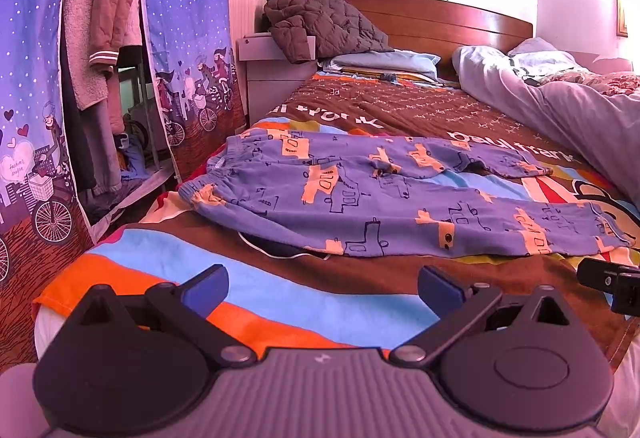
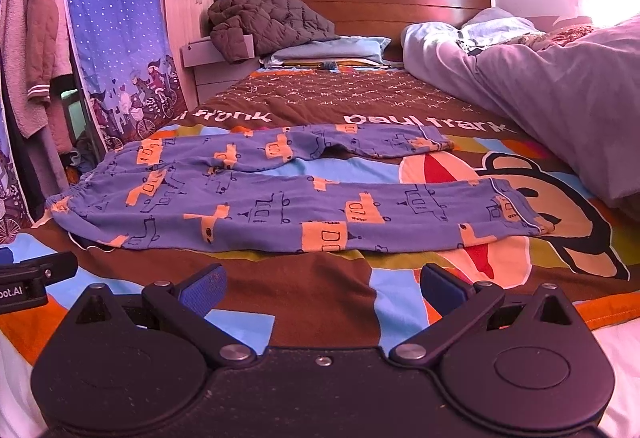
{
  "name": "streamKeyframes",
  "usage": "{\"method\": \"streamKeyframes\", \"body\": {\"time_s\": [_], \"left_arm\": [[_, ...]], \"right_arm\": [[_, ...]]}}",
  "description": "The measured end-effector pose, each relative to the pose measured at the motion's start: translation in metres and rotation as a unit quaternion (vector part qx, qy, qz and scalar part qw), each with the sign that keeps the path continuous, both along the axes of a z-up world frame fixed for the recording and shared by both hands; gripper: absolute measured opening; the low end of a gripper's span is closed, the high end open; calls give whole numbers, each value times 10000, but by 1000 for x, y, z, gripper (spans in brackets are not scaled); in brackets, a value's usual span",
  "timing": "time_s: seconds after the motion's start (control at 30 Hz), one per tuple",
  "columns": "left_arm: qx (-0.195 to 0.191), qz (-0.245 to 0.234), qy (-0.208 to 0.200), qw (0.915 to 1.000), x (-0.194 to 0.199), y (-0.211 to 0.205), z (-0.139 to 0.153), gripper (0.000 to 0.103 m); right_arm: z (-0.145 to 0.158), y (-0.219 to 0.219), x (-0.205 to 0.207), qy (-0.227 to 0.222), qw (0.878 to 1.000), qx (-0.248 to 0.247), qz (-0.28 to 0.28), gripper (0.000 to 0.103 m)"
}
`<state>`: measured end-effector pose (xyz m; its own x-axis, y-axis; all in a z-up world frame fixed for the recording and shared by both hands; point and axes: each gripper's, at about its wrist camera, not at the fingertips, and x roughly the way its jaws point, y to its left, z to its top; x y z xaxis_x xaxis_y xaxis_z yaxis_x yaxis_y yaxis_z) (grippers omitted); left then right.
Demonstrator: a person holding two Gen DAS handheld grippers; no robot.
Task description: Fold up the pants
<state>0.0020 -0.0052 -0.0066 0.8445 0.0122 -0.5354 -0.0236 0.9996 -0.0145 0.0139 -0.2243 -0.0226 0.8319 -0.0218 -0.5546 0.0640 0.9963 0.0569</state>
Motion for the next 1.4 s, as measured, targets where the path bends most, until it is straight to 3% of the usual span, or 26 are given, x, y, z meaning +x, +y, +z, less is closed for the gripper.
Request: {"method": "streamKeyframes", "body": {"time_s": [0.77, 0.9, 1.07, 1.17, 1.27, 1.4], "left_arm": [[-6, 74, 320, 9995, 10, -1, -6, 103], [-91, -112, 357, 9993, 16, 2, -5, 103], [-805, -279, 431, 9954, 31, 30, -2, 103], [-1144, -472, 217, 9921, 41, 52, 7, 103], [-846, -651, 272, 9939, 73, 70, 25, 103], [-267, -512, 322, 9978, 137, 91, 47, 103]], "right_arm": [[-7, -3, 6, 88, 9999, 45, -50, 102], [-7, -4, 8, 49, 10000, 68, 30, 102], [-2, -6, 22, -81, 9986, -75, 512, 102], [-1, -11, 36, -4, 9978, -42, 663, 102], [1, -20, 61, 280, 9911, 21, 1302, 102], [17, -27, 112, 419, 9737, -501, 2181, 102]]}}
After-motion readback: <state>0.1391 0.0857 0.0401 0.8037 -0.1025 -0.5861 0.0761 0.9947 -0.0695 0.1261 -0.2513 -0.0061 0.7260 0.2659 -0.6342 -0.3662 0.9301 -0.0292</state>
